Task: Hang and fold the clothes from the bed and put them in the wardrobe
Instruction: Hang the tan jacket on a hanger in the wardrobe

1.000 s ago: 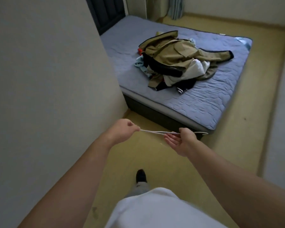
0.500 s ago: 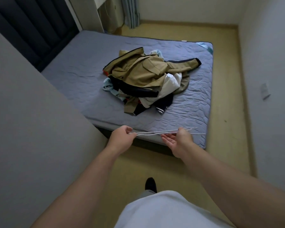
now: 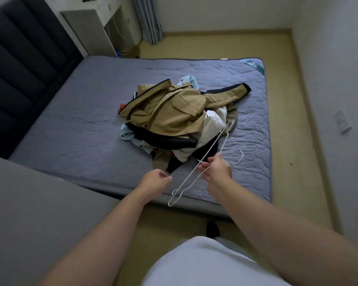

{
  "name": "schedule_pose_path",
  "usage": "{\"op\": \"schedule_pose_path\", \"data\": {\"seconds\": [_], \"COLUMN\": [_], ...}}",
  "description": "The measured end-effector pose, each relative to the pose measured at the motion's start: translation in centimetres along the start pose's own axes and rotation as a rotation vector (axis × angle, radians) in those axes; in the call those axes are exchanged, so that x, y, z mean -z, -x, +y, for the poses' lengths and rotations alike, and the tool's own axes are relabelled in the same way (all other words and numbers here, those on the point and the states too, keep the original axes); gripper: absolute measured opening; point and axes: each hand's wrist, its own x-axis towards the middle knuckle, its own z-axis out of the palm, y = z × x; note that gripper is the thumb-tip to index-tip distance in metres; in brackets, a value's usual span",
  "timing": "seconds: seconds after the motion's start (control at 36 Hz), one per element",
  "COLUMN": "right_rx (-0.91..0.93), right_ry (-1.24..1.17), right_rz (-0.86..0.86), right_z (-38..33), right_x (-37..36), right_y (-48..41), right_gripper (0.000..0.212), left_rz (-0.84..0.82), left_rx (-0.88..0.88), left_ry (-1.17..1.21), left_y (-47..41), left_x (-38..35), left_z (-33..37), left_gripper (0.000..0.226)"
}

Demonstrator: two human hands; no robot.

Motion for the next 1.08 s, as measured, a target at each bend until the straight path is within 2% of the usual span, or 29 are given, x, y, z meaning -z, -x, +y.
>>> {"op": "schedule_pose_path", "data": {"seconds": [0.22,0.44,0.69,0.86,1.0,1.08], "right_rx": [0.048,0.189,0.187,0.171,0.154,0.106], "right_ry": [0.169,0.366,0.424,0.427,0.409,0.367], "right_rz": [-0.023,0.034,0.042,0.078,0.118,0.139], "right_z": [-1.7,-1.2,1.6,4.0,5.9,6.4], "right_x": [-6.3,-13.1,-21.8,-24.4,-24.8,-25.1], "right_y": [-3.2,-7.9,-13.8,-17.4,-19.4,-20.0], "right_gripper": [0.041,0.036,0.035,0.033,0.032,0.032], "left_rz": [0.067,0.026,-0.026,-0.02,-0.122,-0.162], "left_rx": [0.03,0.03,0.064,0.114,0.118,0.129], "left_ry": [-0.009,-0.056,-0.159,-0.239,-0.192,-0.005], "left_y": [-6.8,-19.3,-35.7,-43.7,-48.6,-49.7], "left_x": [5.6,10.7,12.2,11.0,9.8,9.3], "left_z": [1.0,-0.2,-3.2,-3.9,-5.3,-6.3], "left_gripper": [0.032,0.036,0.045,0.051,0.061,0.068]}}
